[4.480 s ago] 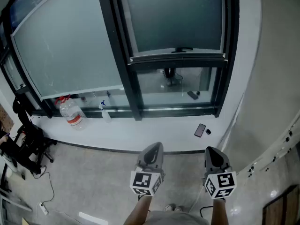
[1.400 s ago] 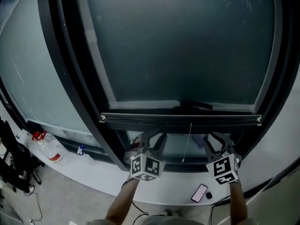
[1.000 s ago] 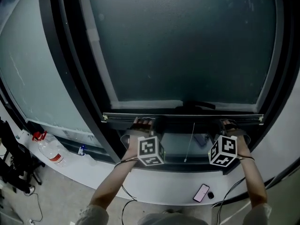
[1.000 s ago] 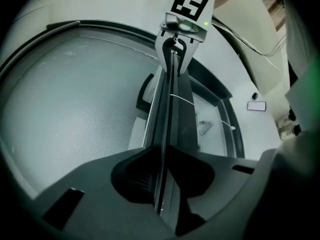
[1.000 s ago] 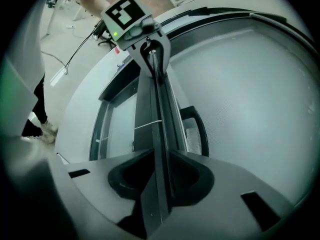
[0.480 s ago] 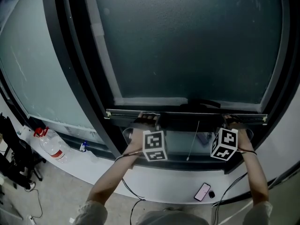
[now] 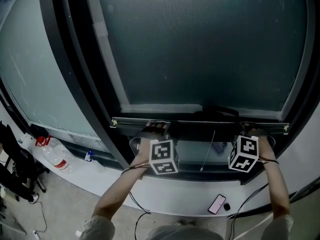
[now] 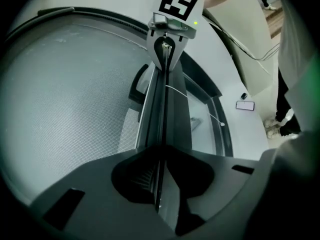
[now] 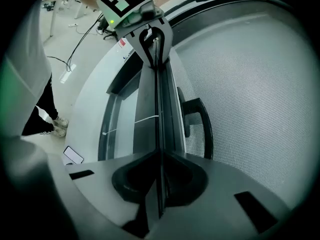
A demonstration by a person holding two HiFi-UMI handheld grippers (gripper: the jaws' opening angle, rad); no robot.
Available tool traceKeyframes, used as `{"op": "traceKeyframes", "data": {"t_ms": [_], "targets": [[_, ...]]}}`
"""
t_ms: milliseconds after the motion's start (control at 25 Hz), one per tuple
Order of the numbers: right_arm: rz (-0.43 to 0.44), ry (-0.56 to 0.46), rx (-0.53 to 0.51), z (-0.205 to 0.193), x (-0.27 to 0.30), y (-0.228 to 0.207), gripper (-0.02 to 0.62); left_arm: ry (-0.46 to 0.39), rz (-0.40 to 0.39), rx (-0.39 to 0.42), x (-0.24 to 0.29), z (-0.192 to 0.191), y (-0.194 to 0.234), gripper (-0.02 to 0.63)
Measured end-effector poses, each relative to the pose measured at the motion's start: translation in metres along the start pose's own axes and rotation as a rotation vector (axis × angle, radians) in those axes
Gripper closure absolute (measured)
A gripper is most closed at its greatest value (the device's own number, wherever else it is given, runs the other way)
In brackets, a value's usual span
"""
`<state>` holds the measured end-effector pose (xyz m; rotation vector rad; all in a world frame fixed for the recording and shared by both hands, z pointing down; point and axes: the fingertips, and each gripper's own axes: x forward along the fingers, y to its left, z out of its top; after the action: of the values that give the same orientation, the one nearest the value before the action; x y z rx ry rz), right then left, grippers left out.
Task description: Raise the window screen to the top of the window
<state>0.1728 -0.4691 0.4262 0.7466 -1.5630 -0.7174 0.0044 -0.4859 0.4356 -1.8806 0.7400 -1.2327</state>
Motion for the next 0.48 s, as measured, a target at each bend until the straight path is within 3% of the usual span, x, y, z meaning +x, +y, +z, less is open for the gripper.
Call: {"op": "traceKeyframes", "data": {"t_ms": [200,480], "targets": [[0.045,0.006,0.006,-0.0003,-0.0002,-0.0015,0.571,0.003,-0.092,-0.014,0.0018,-0.0005,-0.0014,0.546],[0.186,0.038,-0.019,0.0022,0.0008,0.0002,0.575,0.069,-0.215,-0.038,0.0037,-0.0022,-0.0034,0.554]]}}
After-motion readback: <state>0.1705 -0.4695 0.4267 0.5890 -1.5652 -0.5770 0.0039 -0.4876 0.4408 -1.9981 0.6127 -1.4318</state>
